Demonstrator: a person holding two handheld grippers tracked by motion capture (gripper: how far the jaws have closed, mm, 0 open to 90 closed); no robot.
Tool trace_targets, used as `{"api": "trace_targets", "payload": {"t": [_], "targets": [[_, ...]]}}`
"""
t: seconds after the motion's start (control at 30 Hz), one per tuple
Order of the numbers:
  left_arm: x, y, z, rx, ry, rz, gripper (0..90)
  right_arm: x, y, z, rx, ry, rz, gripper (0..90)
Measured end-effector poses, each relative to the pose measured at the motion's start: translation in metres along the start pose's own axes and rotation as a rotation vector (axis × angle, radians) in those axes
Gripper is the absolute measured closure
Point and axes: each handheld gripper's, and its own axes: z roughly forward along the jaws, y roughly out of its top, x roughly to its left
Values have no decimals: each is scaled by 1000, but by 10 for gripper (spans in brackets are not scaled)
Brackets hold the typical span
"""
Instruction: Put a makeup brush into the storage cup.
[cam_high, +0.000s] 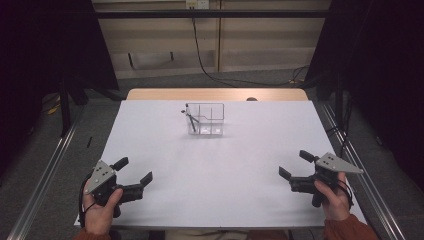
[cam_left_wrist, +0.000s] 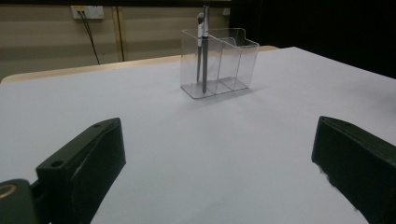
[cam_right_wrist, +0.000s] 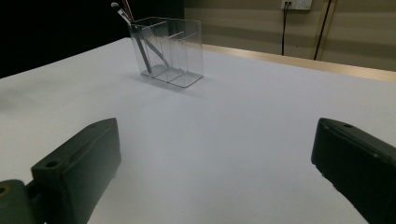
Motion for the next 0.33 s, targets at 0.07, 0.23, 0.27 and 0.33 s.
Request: {"api": "trace_targets", "payload": {"t": [0.07, 0.23, 0.27, 0.33], "targets": [[2, 0, 0, -1, 4, -15, 27, 1, 0, 1, 3, 6, -7, 11], [1, 0, 2, 5, 16, -3, 27, 2, 0, 3, 12, 8, -14, 11], [0, 0, 3, 6, 9, 3, 27, 1, -1, 3, 16, 9, -18, 11], [0, 0, 4, 10, 7, 9, 27, 1, 0, 4, 17, 9, -17, 11]]}}
